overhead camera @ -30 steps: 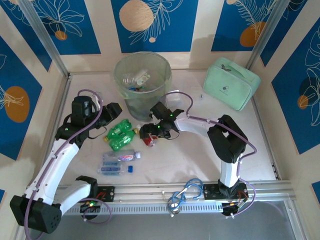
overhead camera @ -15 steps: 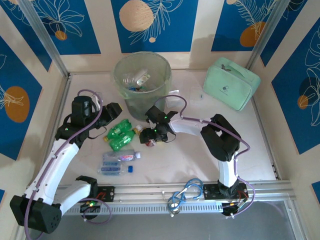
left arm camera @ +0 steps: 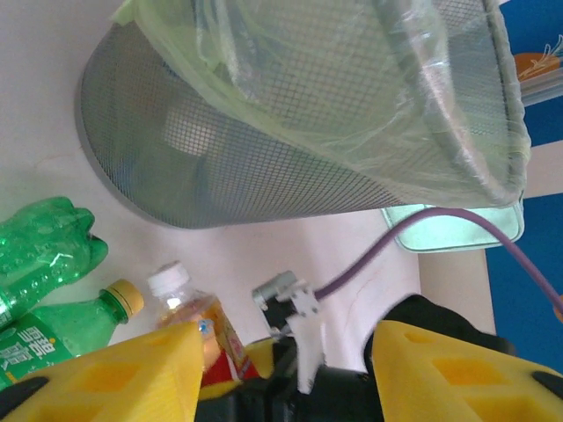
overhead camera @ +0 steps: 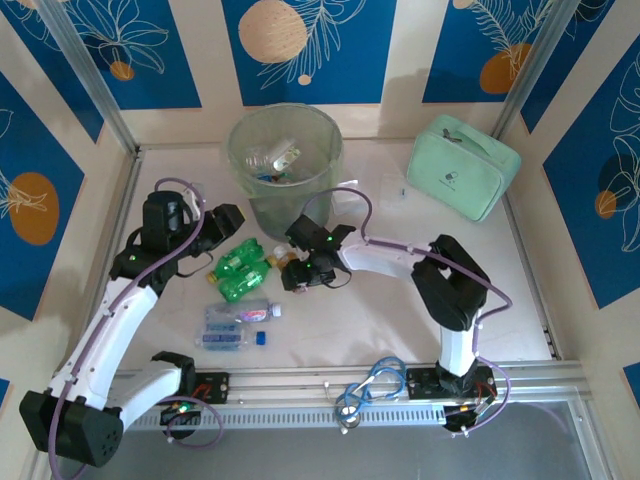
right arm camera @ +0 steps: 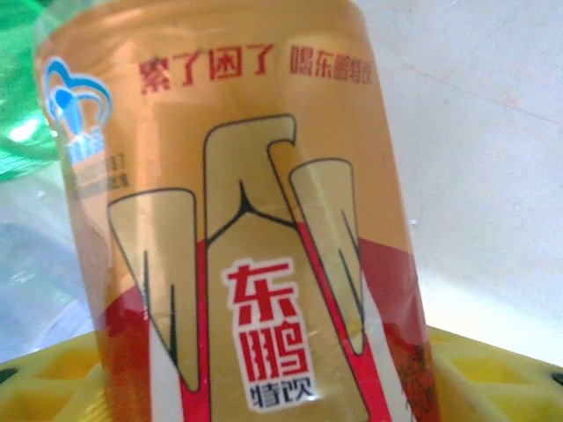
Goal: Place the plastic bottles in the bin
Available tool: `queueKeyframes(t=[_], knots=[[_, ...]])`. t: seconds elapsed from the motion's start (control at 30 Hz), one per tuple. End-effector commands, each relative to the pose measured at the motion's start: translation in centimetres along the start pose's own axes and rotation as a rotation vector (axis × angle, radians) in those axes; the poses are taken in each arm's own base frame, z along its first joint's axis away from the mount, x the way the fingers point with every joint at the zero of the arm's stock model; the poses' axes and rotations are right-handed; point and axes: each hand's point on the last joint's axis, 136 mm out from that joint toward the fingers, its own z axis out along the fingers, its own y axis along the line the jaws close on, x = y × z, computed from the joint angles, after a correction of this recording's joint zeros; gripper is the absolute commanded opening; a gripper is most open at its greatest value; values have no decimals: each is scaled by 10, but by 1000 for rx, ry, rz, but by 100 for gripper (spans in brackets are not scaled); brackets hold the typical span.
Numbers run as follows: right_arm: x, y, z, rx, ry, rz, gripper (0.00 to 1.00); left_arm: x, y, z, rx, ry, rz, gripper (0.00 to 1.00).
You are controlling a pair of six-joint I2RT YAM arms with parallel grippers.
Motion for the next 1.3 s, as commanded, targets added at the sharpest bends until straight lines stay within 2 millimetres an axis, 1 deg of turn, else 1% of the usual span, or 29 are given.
queueKeyframes(t=[0.0, 0.13, 0.23, 0.3, 0.33, 0.4, 0.47, 0.53, 0.57, 0.63, 0.7, 0.77, 0.87, 1.03, 1.17, 1.2, 1.27], knots=[[4, 13, -43, 20, -64, -81, 60, -13, -25, -12, 51, -26, 58, 58], [13, 26, -85, 21, -137, -150, 60, -18, -45, -12, 97, 11, 83, 65], [15, 30, -124, 15, -215, -189, 60, -18, -74, -10, 193, 94, 101, 65], [16, 31, -149, 14, -270, -217, 60, -17, -94, -12, 258, 133, 118, 65], [17, 30, -163, 12, -295, -236, 60, -13, -105, -14, 289, 158, 127, 67], [18, 29, -185, 7, -344, -269, 61, 0, -123, -12, 337, 223, 147, 68], [18, 26, -204, 13, -385, -296, 61, 21, -139, -6, 368, 304, 182, 68], [18, 23, -220, 24, -419, -316, 62, 36, -148, -1, 375, 356, 218, 66], [17, 22, -226, 30, -433, -323, 62, 39, -151, 0, 371, 362, 230, 65], [15, 21, -236, 41, -453, -332, 62, 38, -152, 2, 368, 351, 229, 65], [13, 22, -244, 41, -475, -338, 62, 38, -155, 3, 379, 354, 224, 63], [11, 25, -249, 40, -487, -347, 62, 40, -156, 5, 376, 373, 225, 59], [6, 28, -254, 47, -502, -353, 62, 46, -158, 7, 375, 395, 235, 57], [0, 31, -251, 63, -496, -361, 62, 56, -162, 8, 395, 431, 238, 59], [-4, 35, -249, 67, -495, -365, 62, 63, -159, 11, 393, 453, 238, 59], [-5, 35, -249, 67, -497, -364, 62, 64, -159, 11, 392, 454, 237, 58], [-6, 36, -248, 67, -495, -366, 62, 63, -158, 11, 393, 451, 241, 52]])
